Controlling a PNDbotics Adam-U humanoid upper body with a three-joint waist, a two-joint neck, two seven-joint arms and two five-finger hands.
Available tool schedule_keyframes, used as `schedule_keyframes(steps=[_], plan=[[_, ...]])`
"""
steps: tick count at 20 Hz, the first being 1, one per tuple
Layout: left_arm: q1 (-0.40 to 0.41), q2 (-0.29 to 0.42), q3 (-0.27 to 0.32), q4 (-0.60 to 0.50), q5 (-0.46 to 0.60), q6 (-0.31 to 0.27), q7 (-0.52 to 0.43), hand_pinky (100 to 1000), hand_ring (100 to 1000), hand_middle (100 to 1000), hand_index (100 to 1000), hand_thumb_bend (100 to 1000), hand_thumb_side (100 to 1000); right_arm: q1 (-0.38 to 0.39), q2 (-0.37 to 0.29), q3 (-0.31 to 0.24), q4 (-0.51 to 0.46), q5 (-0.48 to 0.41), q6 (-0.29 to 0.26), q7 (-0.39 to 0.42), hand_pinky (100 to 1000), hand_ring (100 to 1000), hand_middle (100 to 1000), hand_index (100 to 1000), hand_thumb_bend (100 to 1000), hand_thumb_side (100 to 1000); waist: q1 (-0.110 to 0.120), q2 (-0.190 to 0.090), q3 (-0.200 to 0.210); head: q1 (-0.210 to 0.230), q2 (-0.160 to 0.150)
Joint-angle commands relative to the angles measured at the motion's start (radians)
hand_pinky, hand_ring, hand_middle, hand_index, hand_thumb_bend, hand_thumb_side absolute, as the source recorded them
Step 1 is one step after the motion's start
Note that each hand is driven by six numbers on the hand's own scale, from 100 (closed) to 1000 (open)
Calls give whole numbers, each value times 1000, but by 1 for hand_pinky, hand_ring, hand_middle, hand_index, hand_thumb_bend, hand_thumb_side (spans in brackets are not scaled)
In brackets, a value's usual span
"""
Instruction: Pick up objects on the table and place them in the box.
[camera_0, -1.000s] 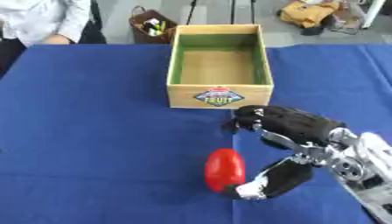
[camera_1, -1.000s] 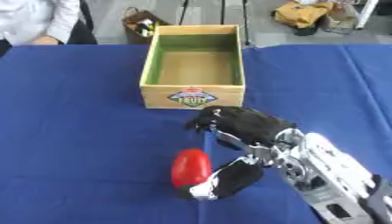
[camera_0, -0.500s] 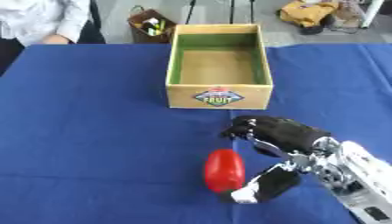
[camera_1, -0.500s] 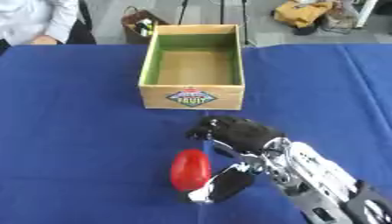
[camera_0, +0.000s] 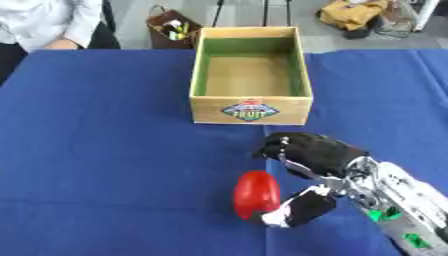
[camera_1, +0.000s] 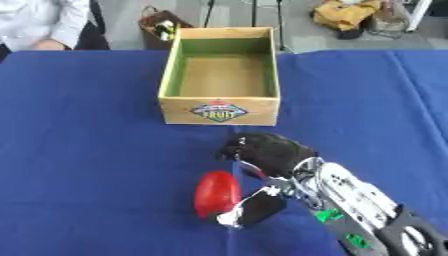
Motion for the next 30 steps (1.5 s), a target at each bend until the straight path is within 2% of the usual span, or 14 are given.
schedule_keyframes(steps=[1, 8, 13, 15, 18, 21, 23, 24, 26, 27, 30], plan=[[-9, 10, -1, -18, -3, 0, -4, 328, 351, 474, 773, 367, 654, -16, 1, -6, 10, 21, -4, -7, 898, 952, 741, 894, 529, 714, -1, -14, 3, -2, -11], [-8, 9, -1, -18, -3, -2, -5, 328, 351, 474, 773, 368, 654, -15, 3, 3, 36, 14, -11, 15, 897, 949, 715, 871, 504, 657, 0, -11, 6, -4, -10], [-8, 7, -2, -18, -3, -1, -5, 328, 351, 474, 772, 367, 652, -16, 9, 3, 40, -4, -4, 23, 887, 941, 665, 823, 480, 655, 1, -10, 7, -5, -12], [-8, 7, -2, -18, -3, -1, -5, 327, 351, 474, 772, 367, 651, -15, 12, 3, 42, -10, 3, 13, 876, 932, 625, 786, 431, 645, 1, -9, 9, -6, -12], [-8, 7, -2, -18, -3, 0, -5, 327, 351, 474, 772, 367, 652, -16, 14, 4, 42, -18, 10, -3, 873, 929, 615, 776, 420, 643, 1, -9, 10, -5, -12], [-9, 7, -2, -18, -3, 0, -5, 327, 351, 475, 772, 367, 652, -19, 14, 3, 37, -24, 16, -21, 858, 912, 562, 704, 348, 648, 1, -9, 9, -5, -11], [-9, 8, -2, -18, -4, -1, -6, 328, 351, 475, 772, 368, 652, -19, 13, 3, 33, -28, 21, -33, 856, 909, 554, 690, 336, 644, 1, -9, 8, -4, -11], [-9, 8, -2, -18, -3, -1, -5, 328, 351, 475, 772, 367, 653, -20, 13, 1, 29, -30, 23, -40, 850, 901, 529, 655, 323, 635, 1, -9, 8, -4, -11], [-9, 9, -2, -18, -3, -1, -5, 328, 351, 475, 772, 367, 653, -22, 12, -1, 22, -33, 28, -50, 850, 901, 529, 655, 323, 635, 1, -9, 7, -4, -10], [-8, 9, -2, -18, -3, -1, -5, 328, 351, 475, 772, 368, 654, -25, 12, -2, 17, -34, 29, -55, 841, 888, 504, 609, 279, 614, 1, -10, 6, -4, -10], [-8, 11, -2, -18, -3, -1, -4, 328, 352, 476, 772, 367, 655, -33, 9, -6, -1, -43, 35, -68, 833, 878, 485, 597, 204, 593, 2, -12, 6, -3, -10]])
